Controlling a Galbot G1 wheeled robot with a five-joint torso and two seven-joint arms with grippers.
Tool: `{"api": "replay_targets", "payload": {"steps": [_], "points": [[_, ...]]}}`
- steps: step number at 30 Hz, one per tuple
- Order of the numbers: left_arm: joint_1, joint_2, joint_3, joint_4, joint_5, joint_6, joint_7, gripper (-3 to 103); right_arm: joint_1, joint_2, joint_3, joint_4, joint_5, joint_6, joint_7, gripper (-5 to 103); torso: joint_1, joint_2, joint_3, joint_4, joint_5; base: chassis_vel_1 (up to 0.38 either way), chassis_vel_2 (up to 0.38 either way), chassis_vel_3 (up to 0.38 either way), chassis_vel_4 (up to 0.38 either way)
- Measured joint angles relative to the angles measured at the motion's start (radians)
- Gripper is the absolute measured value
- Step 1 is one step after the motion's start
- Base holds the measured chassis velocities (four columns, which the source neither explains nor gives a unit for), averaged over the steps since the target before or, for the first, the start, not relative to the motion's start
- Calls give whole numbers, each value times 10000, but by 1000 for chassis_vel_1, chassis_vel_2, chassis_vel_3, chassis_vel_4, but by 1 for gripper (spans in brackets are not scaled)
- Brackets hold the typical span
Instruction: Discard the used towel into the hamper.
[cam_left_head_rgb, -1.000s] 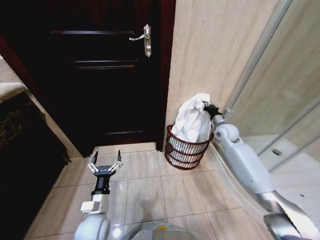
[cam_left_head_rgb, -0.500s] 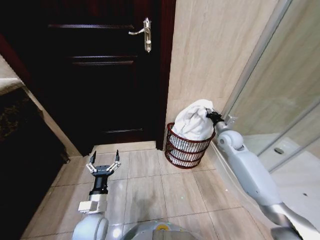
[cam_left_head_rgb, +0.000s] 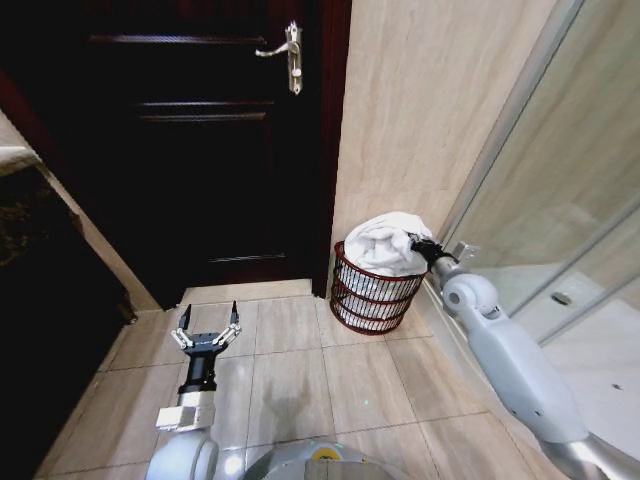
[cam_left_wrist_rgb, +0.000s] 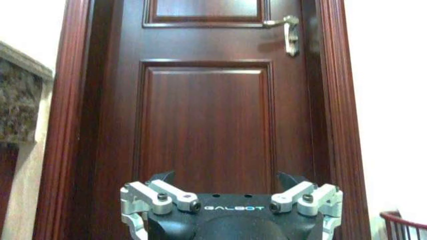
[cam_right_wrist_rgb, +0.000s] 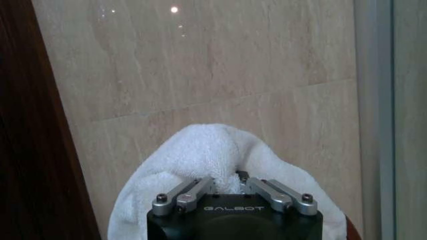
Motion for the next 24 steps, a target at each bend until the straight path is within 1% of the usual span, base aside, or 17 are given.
{"api": "replay_targets", "payload": {"steps": [2, 3, 5, 8, 12, 14, 15, 17, 19, 20, 21, 23, 24], "points": [[28, -21, -21, 0, 7, -29, 1, 100, -7, 4, 0, -1, -5, 1, 0, 10, 0, -1, -6, -1, 0, 0, 0, 0, 0], [85, -38, -61, -15, 11, -66, 1, 100, -9, 27, 1, -2, -17, 13, 0, 10, 0, 0, -11, 0, 12, 0, 0, 0, 0], [130, -41, -112, -23, 11, -110, 2, 100, -11, 43, 6, -2, -33, 29, 1, 10, -1, 1, -12, 0, 3, 0, 0, 0, 0], [144, -41, -176, 7, 12, -177, 6, 100, -12, 62, 17, 20, -67, 58, 19, 10, -1, 2, -9, 0, 10, 0, 0, 0, 0], [128, -94, -204, 63, 77, -294, 2, 100, -1, 44, 40, 165, -93, 59, 108, 10, -2, 3, 4, 1, 7, 0, 0, 0, 0], [120, -131, -219, 18, 117, -308, -11, 100, -31, -132, 84, 321, -91, -64, 129, 10, -2, 4, 15, 2, 6, 0, 0, 0, 0], [107, -134, -237, 0, 118, -309, -17, 100, -90, -273, 130, 458, -37, -235, 220, 10, -2, 4, 21, 2, 10, 0, 0, 0, 0], [102, -134, -246, -4, 119, -309, -19, 100, -113, -332, 148, 513, 15, -311, 266, 10, -2, 4, 23, 2, 10, 0, 0, 0, 0], [76, -121, -301, -7, 99, -310, -24, 100, -229, -851, 331, 1040, 995, -1125, 865, 10, -3, 4, 31, 0, 10, 0, 0, 0, 0], [76, -121, -301, -7, 99, -310, -24, 100, -229, -851, 331, 1040, 995, -1125, 865, 10, -3, 4, 31, 0, 10, 0, 0, 0, 0], [33, -112, -345, -2, 65, -310, -24, 100, -176, -1317, 572, 1402, 2148, -2031, 1341, 10, -3, 6, 35, -2, 5, 0, 0, 0, 0], [-9, -121, -368, 34, 25, -309, -25, 100, 209, -1799, 795, 1626, 3366, -2865, 1742, 10, -3, 5, 42, -2, 10, 0, 0, 0, 0], [-17, -124, -370, 42, 21, -309, -25, 100, 315, -1884, 823, 1655, 3617, -3021, 1819, 10, -3, 6, 43, -2, 9, 0, 0, 0, 0]]}}
